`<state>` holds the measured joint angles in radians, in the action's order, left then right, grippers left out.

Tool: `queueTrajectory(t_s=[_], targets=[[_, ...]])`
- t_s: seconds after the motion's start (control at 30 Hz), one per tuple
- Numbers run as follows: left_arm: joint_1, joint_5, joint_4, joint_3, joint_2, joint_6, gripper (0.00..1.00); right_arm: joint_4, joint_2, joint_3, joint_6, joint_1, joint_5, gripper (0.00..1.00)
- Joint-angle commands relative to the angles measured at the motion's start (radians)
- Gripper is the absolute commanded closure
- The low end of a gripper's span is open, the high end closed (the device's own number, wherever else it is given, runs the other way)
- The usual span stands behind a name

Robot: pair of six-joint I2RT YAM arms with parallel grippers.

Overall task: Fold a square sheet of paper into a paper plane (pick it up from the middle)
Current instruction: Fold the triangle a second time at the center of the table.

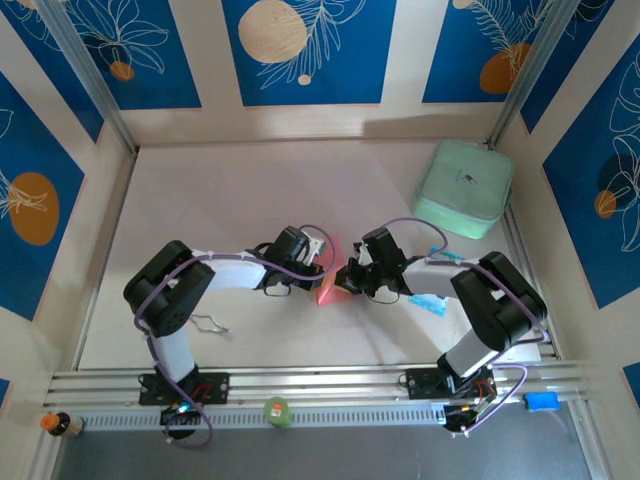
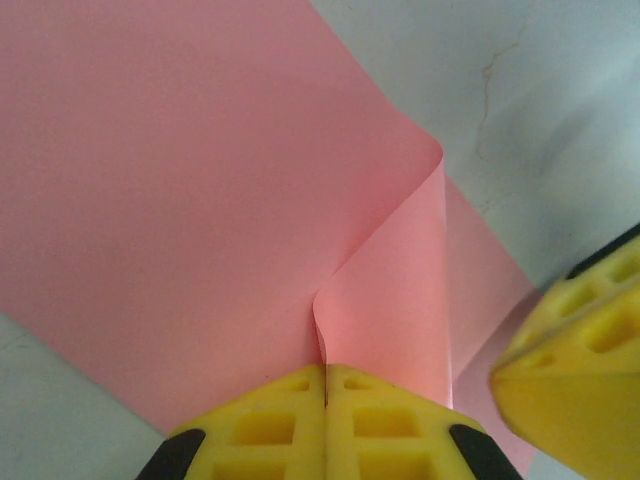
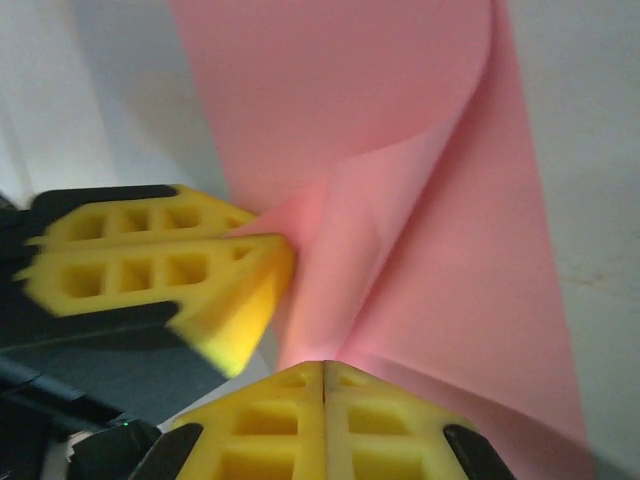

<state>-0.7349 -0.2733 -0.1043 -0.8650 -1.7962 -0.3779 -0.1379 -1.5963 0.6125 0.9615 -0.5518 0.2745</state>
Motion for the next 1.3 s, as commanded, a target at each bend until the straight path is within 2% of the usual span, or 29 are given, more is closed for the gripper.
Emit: queueTrajectory(t_s=[0.0,0.2,0.87,1.27], targets=[[0.006,-0.020,0.048,0.023,0.009,-0.015,1.00,0.030,-0.033,0.009,0.016,0.003,0.014,1.00],[0.006,0.018,0.043,0.016,0.047,0.003,1.00,0.087,-0.039,-0.007,0.003,0.007,-0.027,1.00],[0.007,0.070,0.054,0.011,0.047,0.023,1.00,0.084,-0.046,-0.007,-0.001,0.009,-0.020,1.00],[0.006,0.062,0.047,0.010,0.035,0.022,1.00,0.090,-0.052,-0.003,-0.001,0.010,-0.015,1.00]])
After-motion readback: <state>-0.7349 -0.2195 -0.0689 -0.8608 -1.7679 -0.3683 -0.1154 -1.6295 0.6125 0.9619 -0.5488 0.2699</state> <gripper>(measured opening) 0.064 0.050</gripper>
